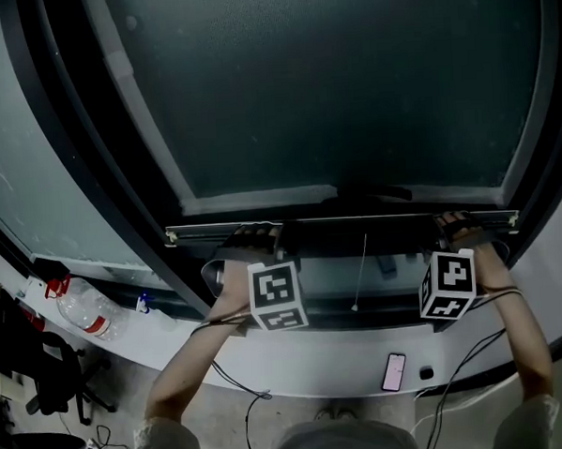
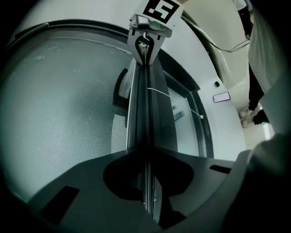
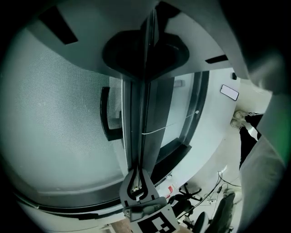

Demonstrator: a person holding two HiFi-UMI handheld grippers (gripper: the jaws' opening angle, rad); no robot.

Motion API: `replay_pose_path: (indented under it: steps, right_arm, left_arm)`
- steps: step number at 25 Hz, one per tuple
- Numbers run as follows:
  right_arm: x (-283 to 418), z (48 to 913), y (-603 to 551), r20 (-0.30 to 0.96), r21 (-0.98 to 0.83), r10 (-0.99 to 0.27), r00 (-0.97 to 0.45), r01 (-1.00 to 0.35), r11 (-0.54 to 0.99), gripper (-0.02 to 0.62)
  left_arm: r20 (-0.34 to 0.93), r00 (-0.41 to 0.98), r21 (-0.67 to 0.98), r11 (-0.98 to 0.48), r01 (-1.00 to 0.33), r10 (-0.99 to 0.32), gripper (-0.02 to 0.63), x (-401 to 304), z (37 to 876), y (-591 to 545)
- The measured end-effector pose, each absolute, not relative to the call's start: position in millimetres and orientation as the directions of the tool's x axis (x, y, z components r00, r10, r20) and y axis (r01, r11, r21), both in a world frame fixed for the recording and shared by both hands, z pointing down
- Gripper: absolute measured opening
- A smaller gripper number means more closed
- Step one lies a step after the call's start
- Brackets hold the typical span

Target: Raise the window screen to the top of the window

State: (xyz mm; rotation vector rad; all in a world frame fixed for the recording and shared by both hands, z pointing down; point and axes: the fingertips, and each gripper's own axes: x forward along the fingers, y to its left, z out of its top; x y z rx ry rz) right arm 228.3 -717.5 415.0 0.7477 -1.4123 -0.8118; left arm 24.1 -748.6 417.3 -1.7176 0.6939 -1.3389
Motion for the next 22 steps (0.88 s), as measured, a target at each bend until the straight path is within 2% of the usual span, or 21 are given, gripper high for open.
replay_pose_path:
  steps: [6,10,18,22]
  right_arm:
    - [228,413,-718,0.569,0.822,-0.821,-0.047,-0.005,0.57,0.026]
    - [228,414,-717,0.615,0.784,-0.786,-0.068,-0.055,0.618,0.023]
    - [226,418,-714,0.728,0.68,-0.685,-0.032,-0.097,0.727,0.02]
    - [224,416,-712,0.82,0.565,-0.57,-0.04,-0.1,0.819,0.018]
  left_arm:
    - [0.532,0.293,-0.836,-0.548,0.032,-0.794,0.041,23,418,-749]
    - [0.587,0.262,-0.803,-0.592,0.067,-0.766,0.023,24,422,-748]
    - [0.773,0.221,-0.625,-0.774,0.103,-0.595,0.02,24,428,-744]
    - [0.829,0.25,-0.536,-0.838,0.1,-0.5,0.018,22,429,-743]
